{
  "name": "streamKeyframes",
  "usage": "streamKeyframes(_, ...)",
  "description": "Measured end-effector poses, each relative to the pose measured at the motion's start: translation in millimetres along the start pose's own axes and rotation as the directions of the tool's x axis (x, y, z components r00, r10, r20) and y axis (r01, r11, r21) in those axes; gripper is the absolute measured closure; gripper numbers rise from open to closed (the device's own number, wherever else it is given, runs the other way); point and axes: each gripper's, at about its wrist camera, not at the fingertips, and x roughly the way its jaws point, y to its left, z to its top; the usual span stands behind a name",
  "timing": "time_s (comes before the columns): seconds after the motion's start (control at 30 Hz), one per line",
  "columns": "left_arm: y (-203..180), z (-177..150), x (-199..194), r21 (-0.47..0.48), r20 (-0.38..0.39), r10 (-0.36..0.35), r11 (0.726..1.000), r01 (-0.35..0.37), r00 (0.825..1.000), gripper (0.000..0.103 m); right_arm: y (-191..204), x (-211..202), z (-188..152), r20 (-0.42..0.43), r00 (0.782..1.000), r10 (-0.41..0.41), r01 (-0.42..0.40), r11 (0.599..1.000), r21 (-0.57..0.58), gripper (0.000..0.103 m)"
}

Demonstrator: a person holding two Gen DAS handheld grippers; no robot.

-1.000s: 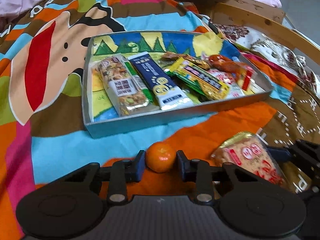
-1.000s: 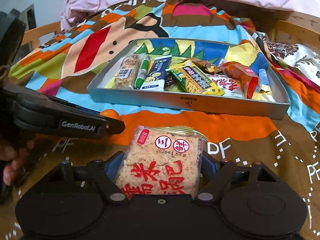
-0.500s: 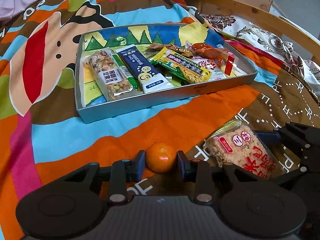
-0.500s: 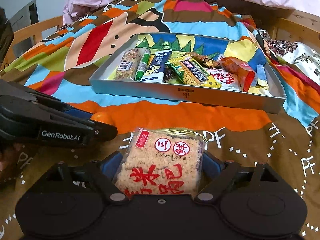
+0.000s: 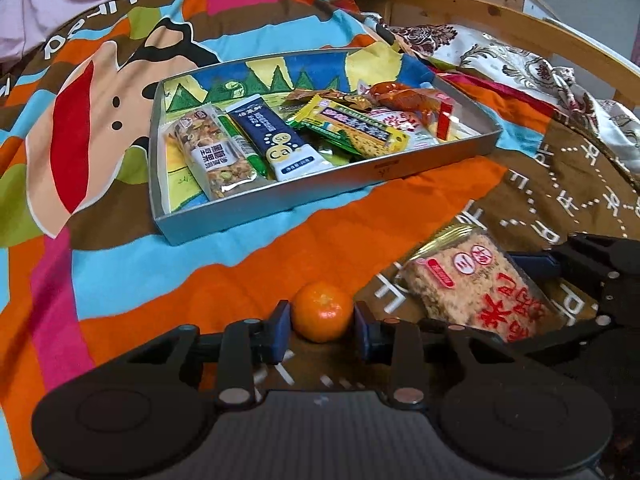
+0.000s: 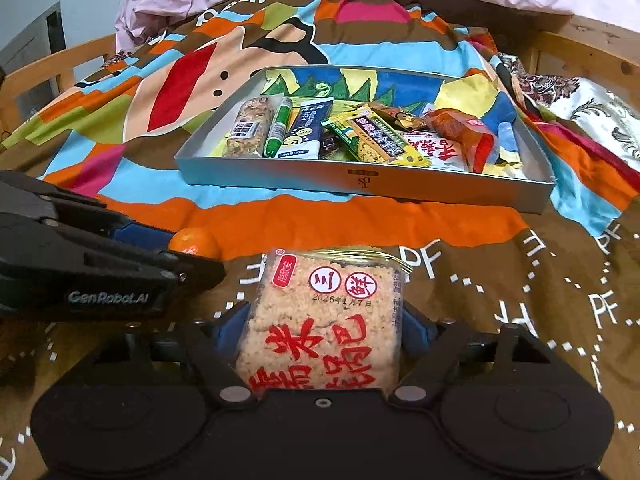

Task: Organize snacks
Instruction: 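Lift the orange with the left gripper while the right lifts the rice-cake bag, then carry the orange and rice-cake bag over the tray and lower them in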

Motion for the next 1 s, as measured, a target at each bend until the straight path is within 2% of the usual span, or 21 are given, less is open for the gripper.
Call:
streamKeyframes(0.23, -14, -10, -24, -0.013, 0.024, -0.005, 1.000, 0.006, 1.000, 0.068, 8, -24, -14, 0.037, 0.997, -0.067, 0.069, 0.997, -0.045, 0.025)
streamKeyframes(0.47, -13, -15, -56, -0.072, 0.106, 0.030, 0.997, -0.022, 0.994, 0.067, 18, -59, -25, 0.111, 0.988, -0.105, 0.112, 0.992, -0.062, 0.025)
streamKeyframes(0.6, -10, -15, -75, -0.099, 0.166, 0.057, 0.994, -0.041, 0.985, 0.067, 24, -80, -25, 0.184, 0.977, -0.104, 0.119, 0.990, -0.074, 0.025)
streamKeyframes(0.8, -3, -8, -94, -0.137, 0.255, 0.087, 0.989, -0.054, 0.963, 0.068, 30, -101, -19, 0.312, 0.944, -0.102, 0.148, 0.981, -0.128, 0.025)
streamKeyframes(1.0, 2, -3, -101, -0.161, 0.297, 0.116, 0.984, -0.071, 0.948, 0.067, 27, -105, -10, 0.354, 0.930, -0.095, 0.143, 0.983, -0.111, 0.025)
